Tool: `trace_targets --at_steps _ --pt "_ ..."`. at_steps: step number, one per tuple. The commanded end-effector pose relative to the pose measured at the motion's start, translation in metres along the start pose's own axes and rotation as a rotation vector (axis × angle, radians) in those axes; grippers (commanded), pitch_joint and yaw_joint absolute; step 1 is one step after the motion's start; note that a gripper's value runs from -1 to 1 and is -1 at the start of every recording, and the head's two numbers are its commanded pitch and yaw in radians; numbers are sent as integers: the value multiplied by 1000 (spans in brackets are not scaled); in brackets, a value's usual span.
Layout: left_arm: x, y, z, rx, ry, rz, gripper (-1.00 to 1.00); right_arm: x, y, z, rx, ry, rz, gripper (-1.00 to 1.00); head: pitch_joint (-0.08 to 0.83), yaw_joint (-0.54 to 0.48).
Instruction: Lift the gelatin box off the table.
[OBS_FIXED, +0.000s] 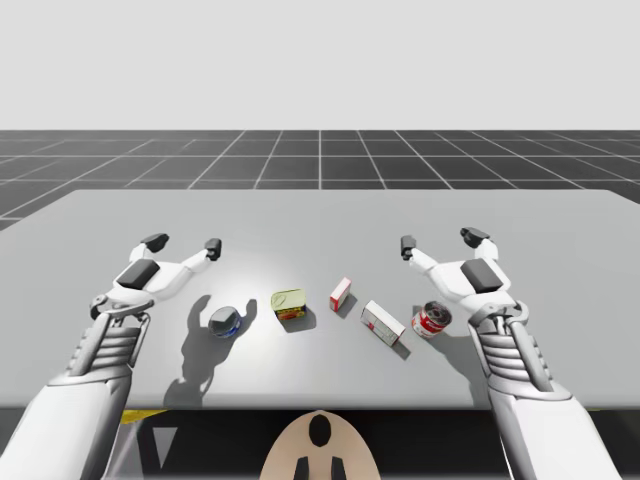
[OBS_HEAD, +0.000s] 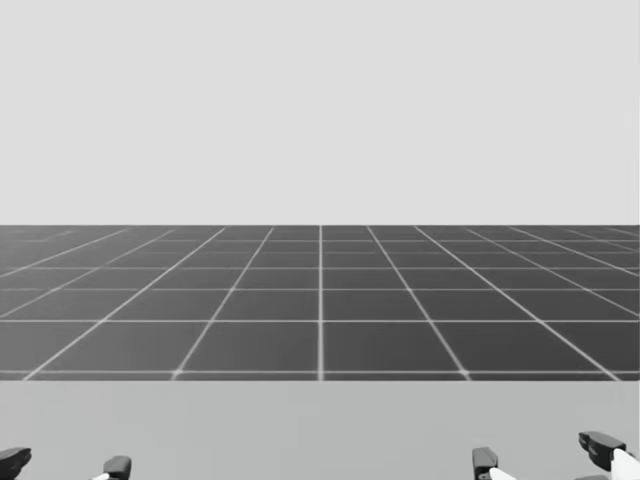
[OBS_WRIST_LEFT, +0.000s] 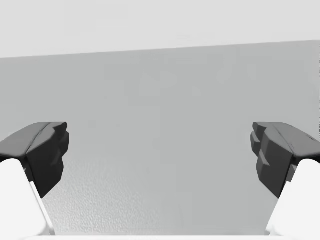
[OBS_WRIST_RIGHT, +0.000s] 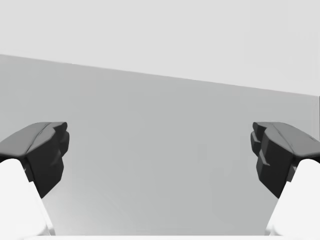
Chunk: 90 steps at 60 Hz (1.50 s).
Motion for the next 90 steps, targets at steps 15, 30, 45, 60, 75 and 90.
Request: trace_targets --at_steps 15,30,45,60,75,90 --pt "-2 -1 0 -9 0 -6 -1000 2 -1 0 -17 4 -11 -1000 129 8" --pt "-3 0 -1 -6 1 -19 -1000 3 -1 0 -23 -2 -8 -1000 332 4" --pt "-2 0 -1 -4 0 -27 -1000 3 -1 0 -23 -5 -2 -1000 497 -18" --pt "-1 0 0 -3 -7 -30 -1000 2 1 -1 -20 -4 5 -1000 636 -71" --pt "-3 -1 -1 2 0 -33 -1000 16 15 4 207 47 -46 -1000 660 -59" --pt "-6 -1 -3 9 15 -33 -1000 31 34 4 581 233 3 -1000 645 -68"
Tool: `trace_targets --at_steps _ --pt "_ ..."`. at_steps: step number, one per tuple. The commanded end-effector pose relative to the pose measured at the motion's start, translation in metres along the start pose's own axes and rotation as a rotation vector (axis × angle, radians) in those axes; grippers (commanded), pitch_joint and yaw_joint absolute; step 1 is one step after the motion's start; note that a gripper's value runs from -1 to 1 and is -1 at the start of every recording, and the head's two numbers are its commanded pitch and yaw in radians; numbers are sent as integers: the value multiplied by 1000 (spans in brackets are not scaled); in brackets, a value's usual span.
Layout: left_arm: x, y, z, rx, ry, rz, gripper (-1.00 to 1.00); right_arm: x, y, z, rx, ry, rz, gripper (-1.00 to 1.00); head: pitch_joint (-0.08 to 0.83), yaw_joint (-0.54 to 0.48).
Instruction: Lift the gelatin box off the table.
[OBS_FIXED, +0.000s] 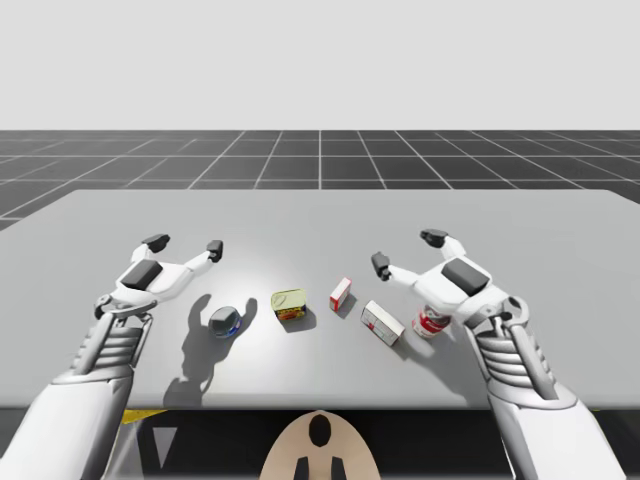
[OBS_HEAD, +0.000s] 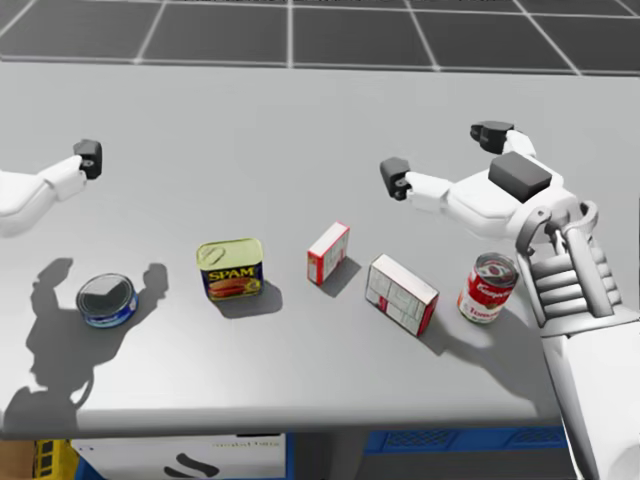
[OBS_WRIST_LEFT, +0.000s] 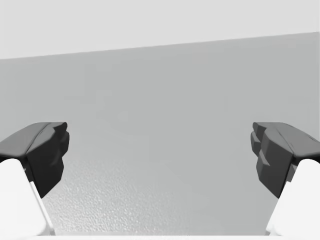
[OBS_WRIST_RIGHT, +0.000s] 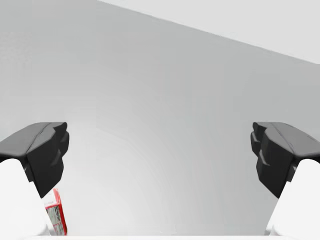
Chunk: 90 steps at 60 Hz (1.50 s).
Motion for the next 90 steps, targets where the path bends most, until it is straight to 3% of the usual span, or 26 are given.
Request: trace_targets --at_steps 1,5,11,24,31,50,71,90 --pt "-2 -1 -1 4 10 0 -1000 7 11 -5 218 121 3 -1000 646 -68" --pt "-3 -1 -2 4 14 -2 -1000 5 16 -11 274 158 7 -1000 646 -69" --pt "-5 -2 -4 4 20 -7 -1000 2 23 -21 348 230 -23 -1000 647 -73" --pt "-7 -1 -6 5 28 -11 -1000 -6 38 -37 428 327 -56 -1000 648 -71" --pt "-7 -1 -6 4 30 -14 -1000 -13 51 -42 457 380 -53 -1000 649 -67" --pt "-7 0 -7 3 30 -18 -1000 -36 69 -60 436 452 2 -1000 655 -59" --pt "-7 0 -6 3 26 -17 -1000 -52 75 -78 367 472 94 -1000 665 -50" --pt "-6 0 -5 2 24 -16 -1000 -60 77 -88 370 510 114 -1000 665 -45"
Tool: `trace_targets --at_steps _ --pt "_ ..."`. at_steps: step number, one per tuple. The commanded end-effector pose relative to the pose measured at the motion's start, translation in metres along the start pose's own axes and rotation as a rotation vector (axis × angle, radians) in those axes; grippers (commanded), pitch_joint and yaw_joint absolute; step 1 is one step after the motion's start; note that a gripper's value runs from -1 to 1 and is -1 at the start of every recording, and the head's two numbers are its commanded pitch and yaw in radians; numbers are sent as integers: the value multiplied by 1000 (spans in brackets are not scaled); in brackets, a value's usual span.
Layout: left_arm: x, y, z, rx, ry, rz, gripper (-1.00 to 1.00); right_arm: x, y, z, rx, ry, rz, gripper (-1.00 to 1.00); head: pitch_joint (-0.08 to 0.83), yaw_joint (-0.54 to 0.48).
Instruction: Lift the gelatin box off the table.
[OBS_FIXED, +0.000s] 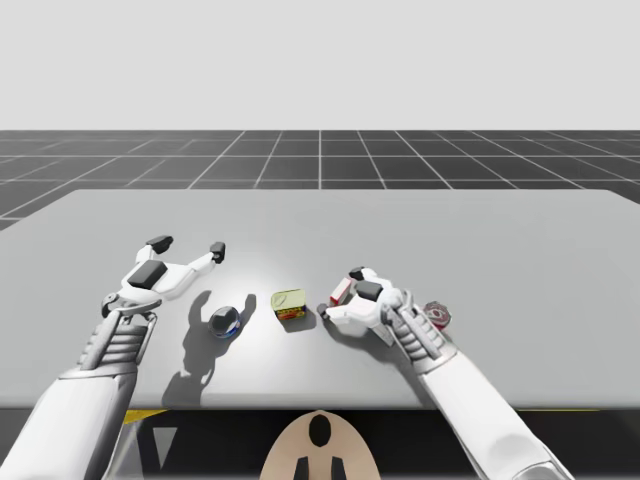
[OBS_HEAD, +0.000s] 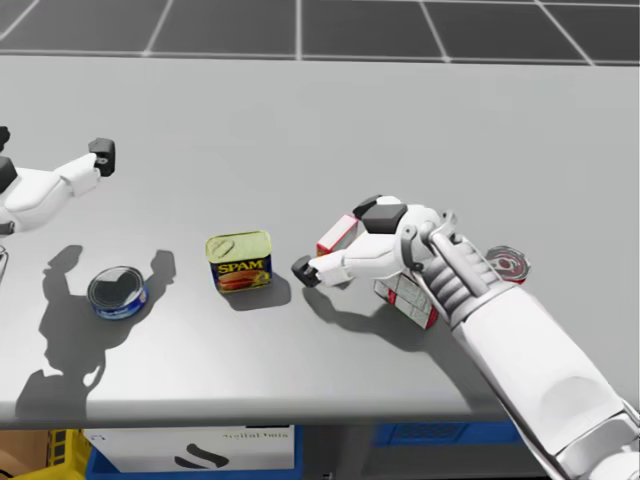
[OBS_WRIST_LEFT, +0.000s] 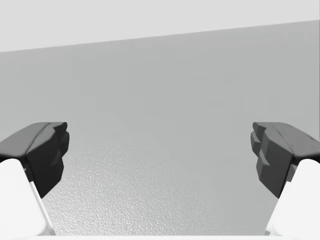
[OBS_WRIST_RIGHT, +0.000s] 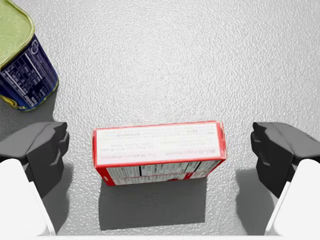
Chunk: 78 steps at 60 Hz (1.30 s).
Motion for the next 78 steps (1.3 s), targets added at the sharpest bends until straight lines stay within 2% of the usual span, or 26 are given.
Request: trace_targets --at_steps 1,3,4,5,6,7,8,18,32,37,47,56,71,78 --pt "0 0 0 -1 0 0 -1000 -2 -1 -6 -4 27 15 -1000 665 -45" --pt "0 0 0 -1 0 0 -1000 -3 0 -6 -2 33 18 -969 664 -45" --pt "0 0 1 -1 -1 0 -1000 -4 0 -6 -16 29 28 -738 664 -46" --pt "0 0 1 -1 -1 0 -1000 -5 0 -6 -79 10 34 -125 664 -46" --pt "0 0 1 -1 -1 0 -1000 -6 0 -7 -76 12 31 293 664 -46" --pt "0 0 1 -1 -1 0 -1000 -6 1 -6 -59 22 32 862 664 -46" --pt "1 0 1 -1 -2 0 -1000 -6 1 -6 -50 25 30 1000 663 -46" --pt "1 -1 1 0 -2 -3 -1000 -7 1 -4 -37 25 20 1000 631 -46" --pt "1 -1 1 0 3 0 -1000 -8 -1 0 -32 27 12 1000 486 -47" --pt "2 -1 1 1 3 0 -1000 -8 -2 2 -30 26 14 1000 409 -49" --pt "2 -1 1 2 2 0 -1000 -7 -2 2 -27 18 14 1000 336 -47" --pt "2 -1 2 9 -1 1 -1000 13 -1 18 -34 -55 3 1000 322 -52" --pt "3 0 1 11 -3 -3 -1000 57 4 66 -83 -198 43 1000 317 -53" --pt "3 0 1 12 -3 -3 -1000 82 4 93 -134 -294 71 1000 311 -55"
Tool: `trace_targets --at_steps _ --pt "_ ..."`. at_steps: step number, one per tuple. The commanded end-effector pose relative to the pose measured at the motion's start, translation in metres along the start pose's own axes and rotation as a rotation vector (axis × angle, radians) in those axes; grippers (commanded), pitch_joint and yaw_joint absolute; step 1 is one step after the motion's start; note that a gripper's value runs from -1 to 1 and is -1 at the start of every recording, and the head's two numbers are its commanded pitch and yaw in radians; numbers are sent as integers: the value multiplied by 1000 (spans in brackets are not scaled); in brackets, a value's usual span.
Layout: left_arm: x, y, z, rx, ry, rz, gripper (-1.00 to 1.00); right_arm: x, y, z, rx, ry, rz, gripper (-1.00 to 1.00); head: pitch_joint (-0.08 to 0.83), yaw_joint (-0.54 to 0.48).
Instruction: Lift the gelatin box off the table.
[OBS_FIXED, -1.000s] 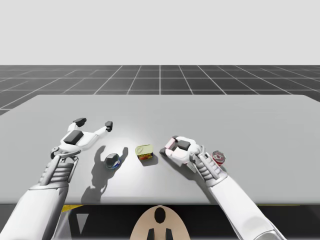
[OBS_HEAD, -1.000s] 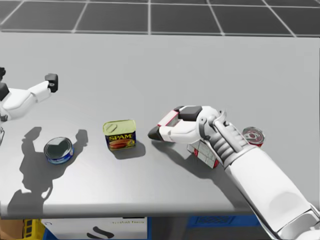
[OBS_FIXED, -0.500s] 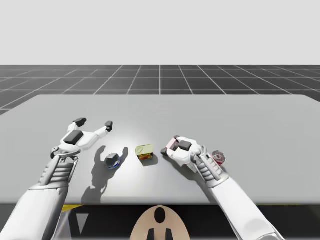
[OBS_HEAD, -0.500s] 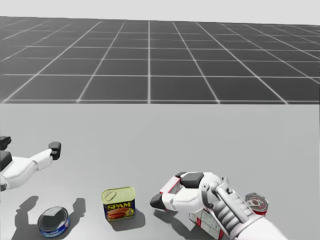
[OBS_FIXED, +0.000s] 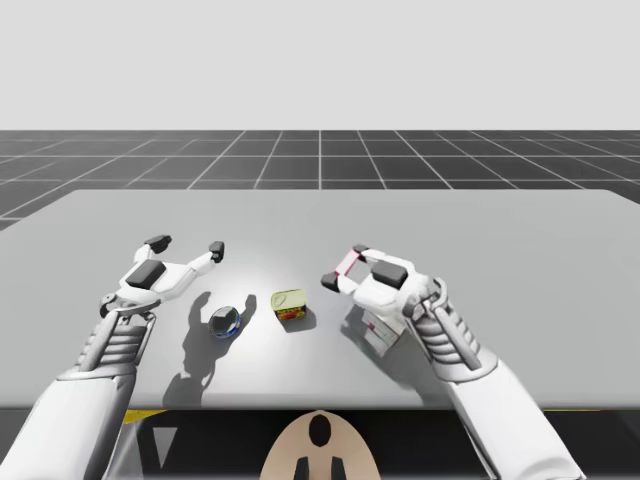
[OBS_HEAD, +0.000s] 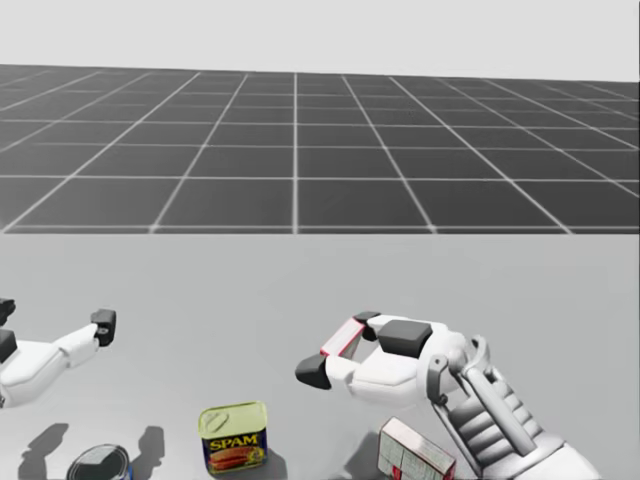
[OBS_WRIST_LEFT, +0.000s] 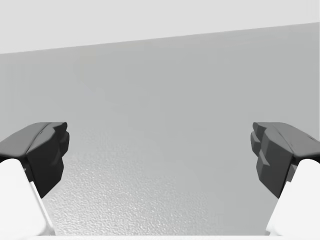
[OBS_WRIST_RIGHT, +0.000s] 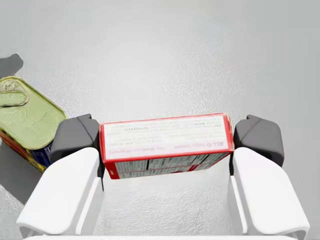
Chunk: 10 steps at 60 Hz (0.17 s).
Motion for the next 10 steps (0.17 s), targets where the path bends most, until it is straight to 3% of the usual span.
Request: trace_targets --at_steps 1,10 --pt "0 0 0 2 -1 -1 -1000 49 -4 31 -87 -100 48 1000 310 -56" --pt "0 0 0 2 -2 -1 -1000 88 -7 70 -146 -238 67 1000 303 -59"
